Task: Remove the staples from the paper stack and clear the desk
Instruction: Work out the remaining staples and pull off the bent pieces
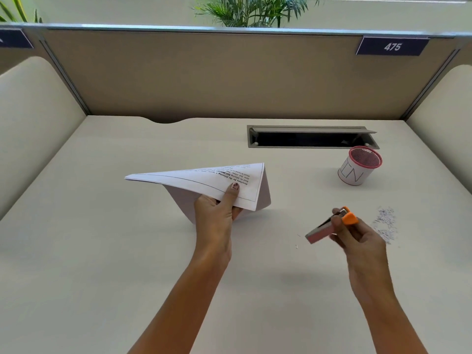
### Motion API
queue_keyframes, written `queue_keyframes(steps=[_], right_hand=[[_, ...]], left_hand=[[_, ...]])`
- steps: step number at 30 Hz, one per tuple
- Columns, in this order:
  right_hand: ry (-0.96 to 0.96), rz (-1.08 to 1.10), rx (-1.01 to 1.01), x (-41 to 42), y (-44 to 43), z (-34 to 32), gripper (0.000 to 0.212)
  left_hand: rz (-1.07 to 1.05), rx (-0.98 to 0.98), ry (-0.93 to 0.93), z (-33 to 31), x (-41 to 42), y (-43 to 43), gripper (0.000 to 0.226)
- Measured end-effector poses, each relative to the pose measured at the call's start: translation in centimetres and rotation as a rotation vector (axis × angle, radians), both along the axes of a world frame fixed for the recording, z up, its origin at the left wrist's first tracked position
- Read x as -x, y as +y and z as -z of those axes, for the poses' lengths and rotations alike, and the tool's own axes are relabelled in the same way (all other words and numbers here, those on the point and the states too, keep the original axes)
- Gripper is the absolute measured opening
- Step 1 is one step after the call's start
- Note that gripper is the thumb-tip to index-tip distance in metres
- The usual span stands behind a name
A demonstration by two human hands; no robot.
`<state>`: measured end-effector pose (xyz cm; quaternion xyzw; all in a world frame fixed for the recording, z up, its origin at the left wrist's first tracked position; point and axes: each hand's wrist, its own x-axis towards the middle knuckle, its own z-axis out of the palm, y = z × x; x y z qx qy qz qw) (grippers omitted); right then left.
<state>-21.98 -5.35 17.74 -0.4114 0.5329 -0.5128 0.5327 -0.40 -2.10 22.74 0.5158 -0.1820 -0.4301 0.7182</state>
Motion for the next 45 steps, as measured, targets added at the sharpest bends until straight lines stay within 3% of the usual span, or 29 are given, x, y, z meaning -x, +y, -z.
queue_keyframes(steps=[4,8,12,15,20,30,35,40,43,45], right_hand=[[-0.177,-0.175,-0.078,-0.9,0.7,-0.4,0.060],[-0.130,-0.373,-0.101,-2.0,1.5,-1.3,0.078],[0.019,-0.530,-0.053,-2.9,2.0,-3.2,0.073],[0.050,-0.574,-0.019,-3.6,2.1,-4.6,0.069],[0.047,-0.611,-0.015,-4.7,1.8,-6.5,0.037],[0.156,-0.672,-0.012,-5.7,1.4,-8.1,0.041],[0.111,-0.735,-0.020,-5.7,1.5,-8.6,0.029],[0.079,-0.755,-0.003,-5.5,1.4,-8.8,0.039],[0.070,-0.788,0.005,-5.3,1.2,-8.8,0.065],[0.042,-0.826,-0.011,-5.2,1.2,-9.1,0.071]], left_hand=[[0.010,0.012,-0.013,-0.4,0.0,0.2,0.022],[0.033,0.025,-0.025,-0.6,0.1,0.4,0.018],[0.076,0.054,-0.024,-0.9,0.2,0.5,0.017],[0.098,0.064,-0.035,-1.2,0.3,0.7,0.017],[0.118,0.079,-0.093,-1.7,0.5,1.0,0.017],[0.160,0.132,-0.163,-2.9,0.3,1.8,0.020],[0.161,0.107,-0.222,-3.1,0.4,2.0,0.020],[0.154,0.086,-0.325,-3.7,0.3,2.2,0.016],[0.142,0.080,-0.378,-4.0,0.2,2.2,0.018],[0.141,0.071,-0.391,-4.2,0.1,2.3,0.017]])
